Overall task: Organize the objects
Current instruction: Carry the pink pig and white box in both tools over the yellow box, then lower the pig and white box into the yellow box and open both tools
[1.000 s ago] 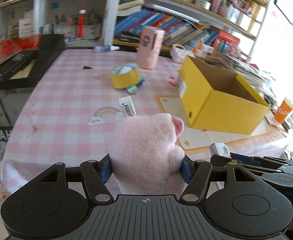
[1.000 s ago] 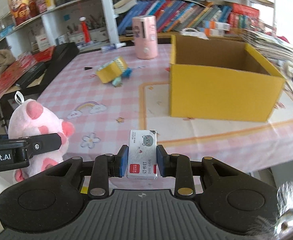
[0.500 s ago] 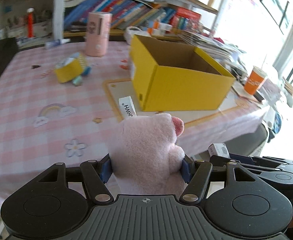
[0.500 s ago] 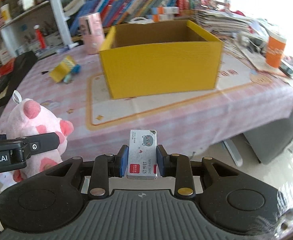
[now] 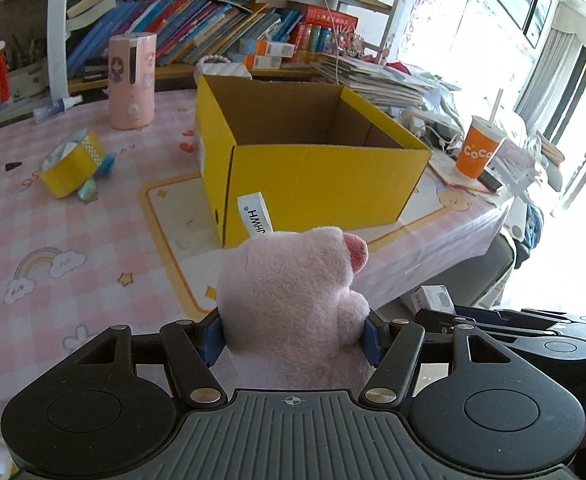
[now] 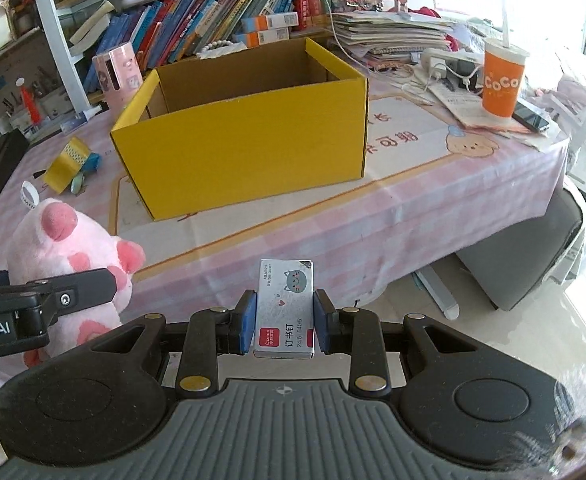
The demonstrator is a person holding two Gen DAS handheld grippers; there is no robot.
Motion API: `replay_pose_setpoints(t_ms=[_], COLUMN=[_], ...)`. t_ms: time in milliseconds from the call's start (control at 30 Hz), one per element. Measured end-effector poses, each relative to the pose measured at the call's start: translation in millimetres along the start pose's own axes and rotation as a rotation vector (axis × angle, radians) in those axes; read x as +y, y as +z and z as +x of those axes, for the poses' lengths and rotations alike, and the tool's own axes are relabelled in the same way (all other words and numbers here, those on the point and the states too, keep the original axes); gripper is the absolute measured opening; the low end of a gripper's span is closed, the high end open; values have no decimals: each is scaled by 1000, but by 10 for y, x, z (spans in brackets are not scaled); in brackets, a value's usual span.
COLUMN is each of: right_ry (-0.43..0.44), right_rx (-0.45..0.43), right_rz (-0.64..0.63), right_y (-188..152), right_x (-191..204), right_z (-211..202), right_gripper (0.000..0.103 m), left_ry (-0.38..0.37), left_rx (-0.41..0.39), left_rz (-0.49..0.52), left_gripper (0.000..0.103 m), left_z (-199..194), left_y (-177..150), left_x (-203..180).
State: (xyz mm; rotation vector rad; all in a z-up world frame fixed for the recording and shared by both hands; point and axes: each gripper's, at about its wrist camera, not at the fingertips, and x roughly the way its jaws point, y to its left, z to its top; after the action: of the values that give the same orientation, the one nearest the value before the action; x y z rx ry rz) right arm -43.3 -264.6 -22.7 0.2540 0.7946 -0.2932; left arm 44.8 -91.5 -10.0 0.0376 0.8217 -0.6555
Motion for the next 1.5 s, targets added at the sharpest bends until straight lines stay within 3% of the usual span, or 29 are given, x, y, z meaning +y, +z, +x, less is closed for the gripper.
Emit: replay_pose_setpoints(t_ms=[233, 400, 633, 867, 1067, 1267, 1500], right_ry=[0, 6, 10, 61, 109, 175, 226], right_rx=[-19, -107, -286, -362, -325, -213, -82], right_rz=[-22, -39, -91, -120, -178, -224, -263], right_y=[183, 414, 1021, 1662, 1986, 2133, 2209], right_x=[-55, -123, -209, -328, -337, -247, -167], right_z=[78, 30, -44, 181, 601, 1107, 1551], right_gripper=[28, 28, 28, 28, 28, 28, 28], left_ry=[8, -6, 18, 76, 128, 141, 235], left_rx=[-40, -154, -293, -311, -266, -227, -121], left_rz=[15, 36, 78, 74, 61, 17, 12], left_gripper=[64, 64, 64, 64, 65, 65, 65], left_z=[83, 51, 154, 510, 879, 1137, 1456], left_y=[157, 369, 820, 1158, 1290, 1352, 1339], left_x=[-66, -136, -263, -325, -340, -300, -198])
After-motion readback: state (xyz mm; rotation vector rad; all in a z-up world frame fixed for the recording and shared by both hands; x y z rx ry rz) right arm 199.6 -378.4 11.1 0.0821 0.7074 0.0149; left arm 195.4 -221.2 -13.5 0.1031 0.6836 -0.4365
